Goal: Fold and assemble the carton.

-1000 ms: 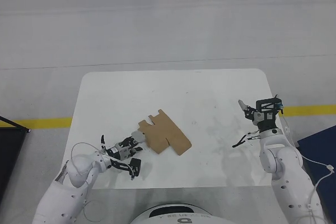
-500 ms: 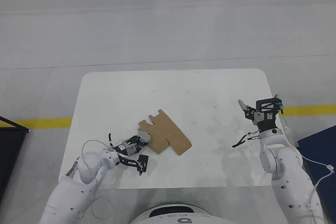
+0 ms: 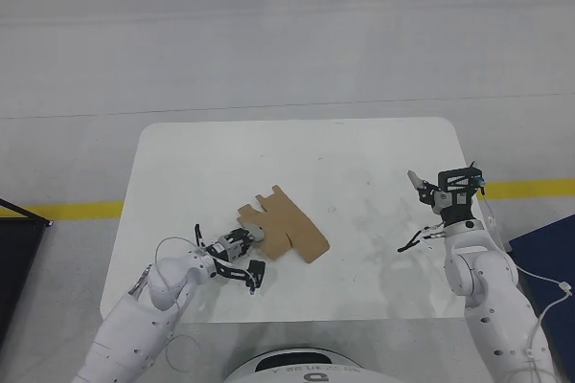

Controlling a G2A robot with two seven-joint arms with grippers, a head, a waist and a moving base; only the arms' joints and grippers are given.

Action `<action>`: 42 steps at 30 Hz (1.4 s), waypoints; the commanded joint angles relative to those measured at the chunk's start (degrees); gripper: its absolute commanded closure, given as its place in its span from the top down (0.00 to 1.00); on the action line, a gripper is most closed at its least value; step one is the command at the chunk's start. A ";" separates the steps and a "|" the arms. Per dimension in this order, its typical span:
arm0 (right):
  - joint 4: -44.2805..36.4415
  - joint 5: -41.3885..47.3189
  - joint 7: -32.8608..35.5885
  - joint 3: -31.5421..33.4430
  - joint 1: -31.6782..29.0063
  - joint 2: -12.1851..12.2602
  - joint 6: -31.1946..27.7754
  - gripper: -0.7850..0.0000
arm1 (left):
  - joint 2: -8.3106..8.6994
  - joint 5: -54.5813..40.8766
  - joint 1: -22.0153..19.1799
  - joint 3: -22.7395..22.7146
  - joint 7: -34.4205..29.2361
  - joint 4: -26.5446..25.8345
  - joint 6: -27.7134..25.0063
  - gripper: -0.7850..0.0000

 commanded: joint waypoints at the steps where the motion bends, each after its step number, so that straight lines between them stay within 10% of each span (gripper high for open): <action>1: 0.00 0.00 0.00 0.00 0.00 0.00 0.00 1.00 | -0.03 -2.36 0.52 -0.45 0.19 -0.58 1.51 0.00; 11: 0.00 0.00 0.00 0.00 0.00 0.00 0.00 1.00 | -0.67 -38.55 3.16 -10.48 -3.31 -1.81 1.33 0.00; 21: 0.00 0.00 0.00 0.00 0.00 0.00 0.00 1.00 | -0.79 -41.29 3.47 -10.71 -3.68 -1.50 1.01 0.00; 36: 0.00 0.00 0.00 0.00 0.00 0.00 0.00 1.00 | -1.98 -115.21 -3.10 -7.47 -10.31 2.13 -49.71 0.00; 42: 0.00 0.00 0.00 0.00 0.00 0.00 0.00 1.00 | -1.07 -128.02 -7.60 -4.68 -21.17 0.22 -51.10 0.00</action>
